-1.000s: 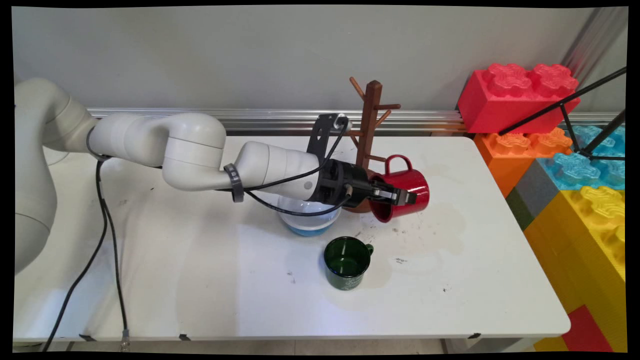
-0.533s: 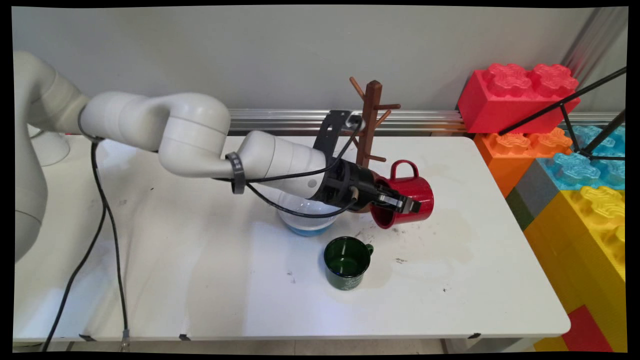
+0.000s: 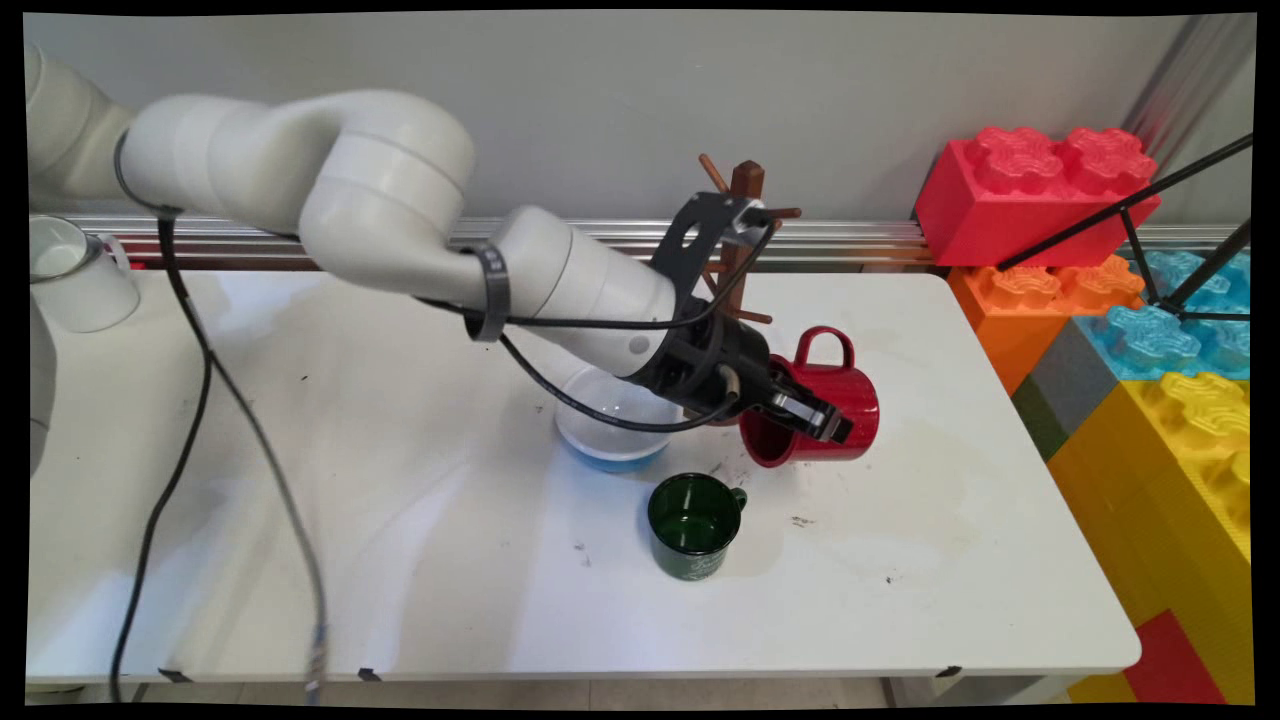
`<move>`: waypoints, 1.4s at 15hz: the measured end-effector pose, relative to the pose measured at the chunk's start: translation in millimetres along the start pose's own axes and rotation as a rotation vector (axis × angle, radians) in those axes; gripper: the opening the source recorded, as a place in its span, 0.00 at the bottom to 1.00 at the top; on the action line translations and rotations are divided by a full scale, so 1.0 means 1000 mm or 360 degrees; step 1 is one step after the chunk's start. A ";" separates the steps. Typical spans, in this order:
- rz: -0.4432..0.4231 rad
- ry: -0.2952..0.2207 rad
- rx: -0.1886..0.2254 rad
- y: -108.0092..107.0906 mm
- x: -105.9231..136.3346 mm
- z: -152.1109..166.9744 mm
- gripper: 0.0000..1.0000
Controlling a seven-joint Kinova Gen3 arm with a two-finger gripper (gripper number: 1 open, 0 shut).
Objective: Place the picked object on the table
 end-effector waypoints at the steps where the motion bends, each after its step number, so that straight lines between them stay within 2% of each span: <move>1: 0.0011 -0.0032 0.0008 0.005 0.004 -0.002 0.00; 6: 0.0036 -0.0192 0.0073 0.033 0.028 -0.013 0.00; 12: 0.0104 -0.0416 0.0185 0.065 0.052 -0.027 0.00; 21: 0.0257 -0.0759 0.0361 0.099 0.064 -0.049 0.00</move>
